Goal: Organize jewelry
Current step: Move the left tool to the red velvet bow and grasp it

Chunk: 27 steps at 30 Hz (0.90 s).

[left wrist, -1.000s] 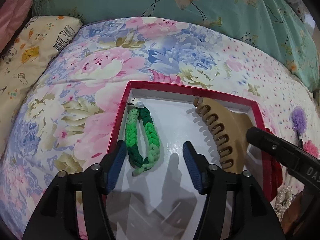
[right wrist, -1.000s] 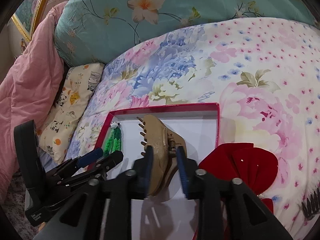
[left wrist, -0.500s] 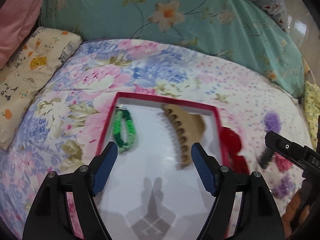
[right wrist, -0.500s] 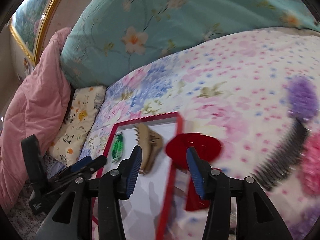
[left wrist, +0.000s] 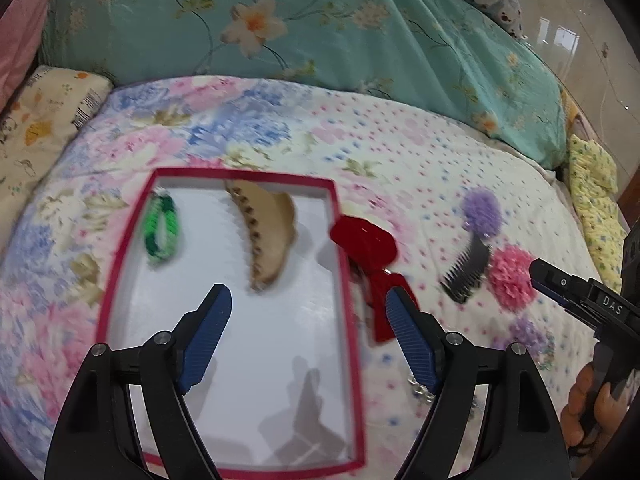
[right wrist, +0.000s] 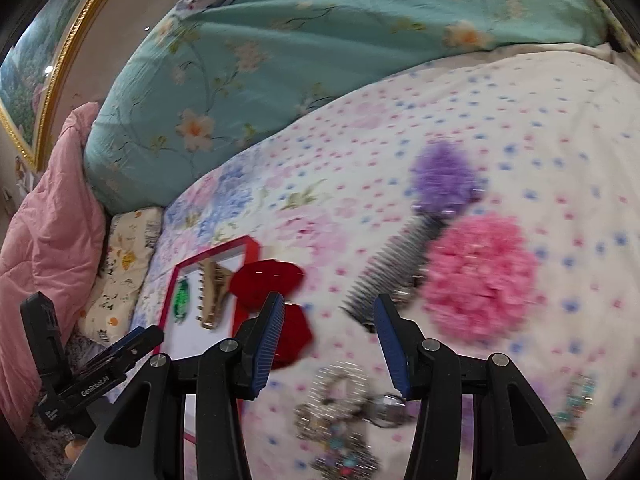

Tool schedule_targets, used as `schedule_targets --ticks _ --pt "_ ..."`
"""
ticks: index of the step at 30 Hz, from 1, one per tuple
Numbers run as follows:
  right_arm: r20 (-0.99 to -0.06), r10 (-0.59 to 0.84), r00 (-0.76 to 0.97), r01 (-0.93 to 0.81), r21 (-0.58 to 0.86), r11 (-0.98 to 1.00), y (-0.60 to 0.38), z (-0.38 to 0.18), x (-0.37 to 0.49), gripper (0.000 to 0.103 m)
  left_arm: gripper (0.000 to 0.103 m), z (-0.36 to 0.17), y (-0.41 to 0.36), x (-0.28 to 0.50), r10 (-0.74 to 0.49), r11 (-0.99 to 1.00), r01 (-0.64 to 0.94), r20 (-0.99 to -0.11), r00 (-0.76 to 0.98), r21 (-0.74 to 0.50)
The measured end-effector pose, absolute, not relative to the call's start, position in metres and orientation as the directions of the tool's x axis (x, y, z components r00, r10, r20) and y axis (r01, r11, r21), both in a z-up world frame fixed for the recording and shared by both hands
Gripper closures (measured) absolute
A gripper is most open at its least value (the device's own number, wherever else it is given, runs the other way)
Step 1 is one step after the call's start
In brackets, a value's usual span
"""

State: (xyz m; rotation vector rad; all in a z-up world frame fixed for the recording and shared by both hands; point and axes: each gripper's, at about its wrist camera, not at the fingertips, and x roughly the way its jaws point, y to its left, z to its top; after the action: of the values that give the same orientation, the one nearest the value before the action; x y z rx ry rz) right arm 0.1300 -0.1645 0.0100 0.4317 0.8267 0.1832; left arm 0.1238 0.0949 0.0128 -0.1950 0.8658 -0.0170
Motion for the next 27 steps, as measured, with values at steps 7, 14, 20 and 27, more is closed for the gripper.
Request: schedule_targets --ticks 7,14,20,27 --pt "-0.695 0.192 0.693 0.089 0.346 0.934 -0.206 0.009 0.104 0.051 0.023 -0.008 0.048 0.123 -0.153 0.98 -0.011 -0.788 0.596 -0.198" --pt "-0.714 0.142 0.685 0.146 0.325 0.934 -0.232 0.0 0.104 0.051 0.023 -0.028 0.023 0.143 -0.132 0.986 -0.012 -0.82 0.557 -0.166" --pt "-0.726 0.152 0.671 0.155 0.338 0.928 -0.239 -0.009 0.112 0.051 0.024 -0.039 0.013 0.163 -0.126 0.988 -0.009 -0.838 0.532 -0.154" --pt "-0.737 0.162 0.656 0.16 0.346 0.925 -0.239 -0.018 0.124 0.051 0.025 -0.043 -0.001 0.174 -0.025 1.0 0.008 -0.843 0.538 -0.025"
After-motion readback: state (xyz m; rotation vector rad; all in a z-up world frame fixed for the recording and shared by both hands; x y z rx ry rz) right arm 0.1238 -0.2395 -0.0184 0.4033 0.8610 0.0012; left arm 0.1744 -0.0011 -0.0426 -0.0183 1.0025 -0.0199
